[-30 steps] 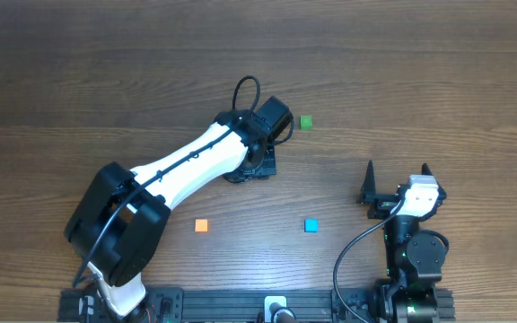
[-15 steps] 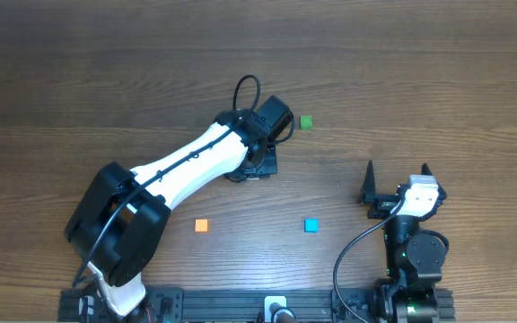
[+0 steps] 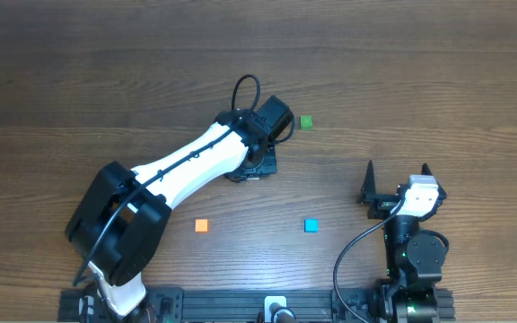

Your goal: Stack Cubes

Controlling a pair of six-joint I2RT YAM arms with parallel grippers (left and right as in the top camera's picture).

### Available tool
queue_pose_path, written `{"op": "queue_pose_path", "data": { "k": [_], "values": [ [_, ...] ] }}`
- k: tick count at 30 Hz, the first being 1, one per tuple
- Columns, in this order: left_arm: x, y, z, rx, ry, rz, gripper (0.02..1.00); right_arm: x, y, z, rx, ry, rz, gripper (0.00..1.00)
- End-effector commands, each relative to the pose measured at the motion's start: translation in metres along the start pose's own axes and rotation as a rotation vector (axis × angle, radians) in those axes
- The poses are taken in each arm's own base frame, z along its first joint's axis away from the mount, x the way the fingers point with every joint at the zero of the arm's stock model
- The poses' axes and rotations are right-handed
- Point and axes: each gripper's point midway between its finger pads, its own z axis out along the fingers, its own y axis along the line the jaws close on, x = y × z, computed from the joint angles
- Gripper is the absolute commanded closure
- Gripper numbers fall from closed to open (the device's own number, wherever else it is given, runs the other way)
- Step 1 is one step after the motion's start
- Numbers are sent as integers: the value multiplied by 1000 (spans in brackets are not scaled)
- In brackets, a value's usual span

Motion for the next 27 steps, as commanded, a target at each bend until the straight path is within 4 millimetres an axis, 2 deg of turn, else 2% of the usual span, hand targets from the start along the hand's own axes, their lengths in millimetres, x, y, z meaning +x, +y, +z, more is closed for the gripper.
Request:
{"op": "queue_pose_path", "data": {
  "k": [1, 14, 27],
  "values": [
    [2, 4, 9, -30, 6, -10, 954, 2, 0, 0, -3, 1, -5, 7],
    [2, 5, 9, -33, 4, -10, 934, 2, 0, 0, -3, 1, -5, 9],
    [4, 6, 14, -44, 16, -9, 858, 2, 0, 0, -3, 1, -5, 7]
  ]
}}
